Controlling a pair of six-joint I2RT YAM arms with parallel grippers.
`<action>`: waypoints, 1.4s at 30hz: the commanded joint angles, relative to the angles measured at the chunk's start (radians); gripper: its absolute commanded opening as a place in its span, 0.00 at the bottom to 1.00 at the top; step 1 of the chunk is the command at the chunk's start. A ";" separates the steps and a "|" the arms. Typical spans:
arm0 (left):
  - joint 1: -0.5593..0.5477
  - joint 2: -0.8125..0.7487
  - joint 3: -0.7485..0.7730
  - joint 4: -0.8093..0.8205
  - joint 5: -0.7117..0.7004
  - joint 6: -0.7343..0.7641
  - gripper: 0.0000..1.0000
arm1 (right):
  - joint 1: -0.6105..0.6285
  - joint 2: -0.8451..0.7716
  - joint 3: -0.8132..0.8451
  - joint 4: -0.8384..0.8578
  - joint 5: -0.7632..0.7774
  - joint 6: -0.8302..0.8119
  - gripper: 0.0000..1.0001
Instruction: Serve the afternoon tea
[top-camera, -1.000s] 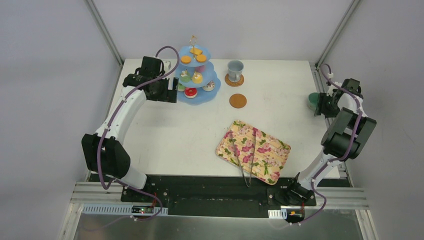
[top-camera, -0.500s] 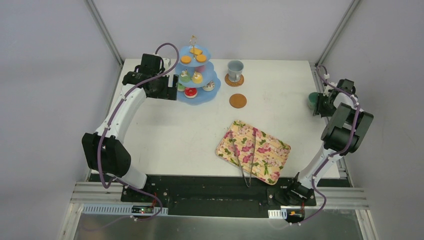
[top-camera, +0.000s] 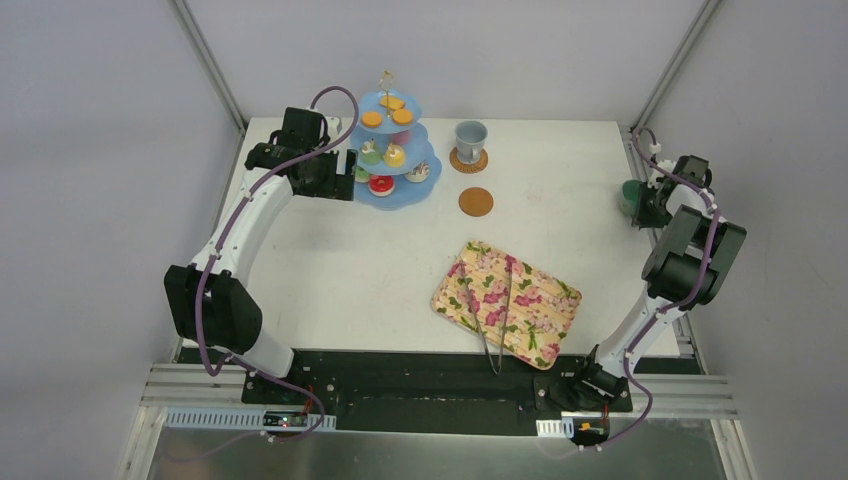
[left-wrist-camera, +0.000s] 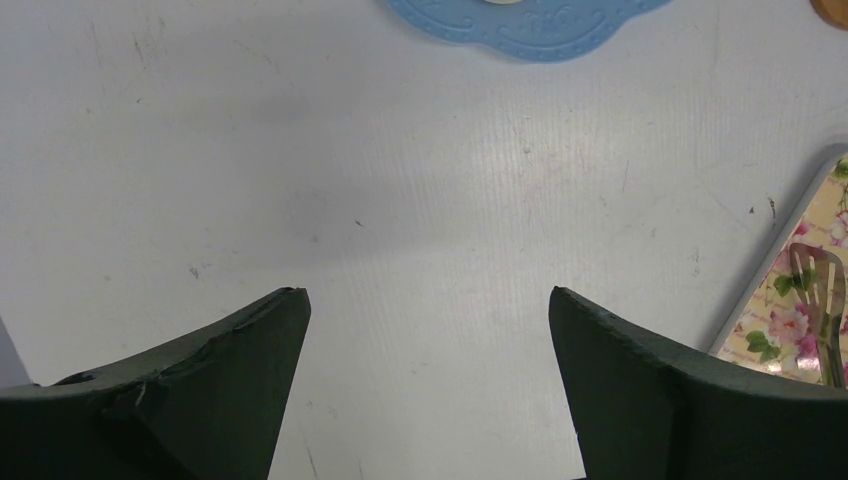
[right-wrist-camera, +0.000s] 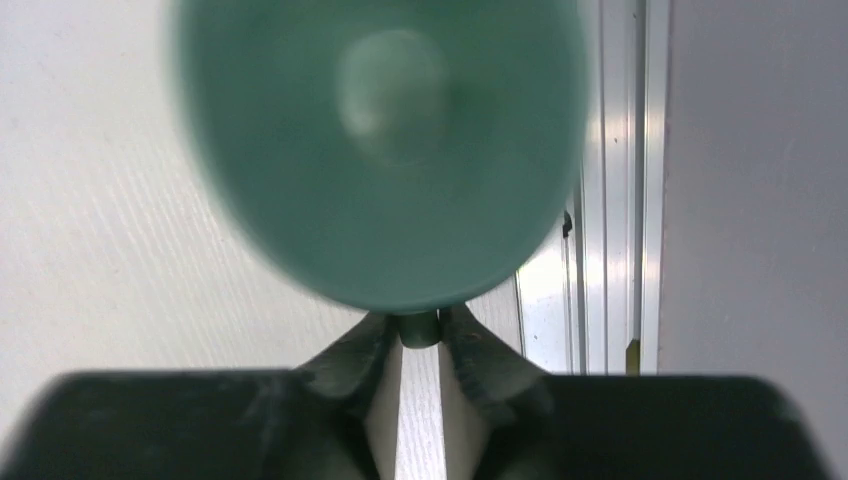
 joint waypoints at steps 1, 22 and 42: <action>0.013 -0.014 0.022 -0.011 0.001 0.012 0.94 | 0.009 -0.046 -0.004 0.035 0.005 0.017 0.06; 0.013 -0.013 0.015 -0.001 0.044 -0.010 0.94 | 0.667 -0.050 0.197 -0.104 0.436 0.730 0.00; 0.013 -0.052 -0.035 0.005 0.023 -0.011 0.94 | 0.962 0.058 0.205 -0.026 0.433 0.813 0.00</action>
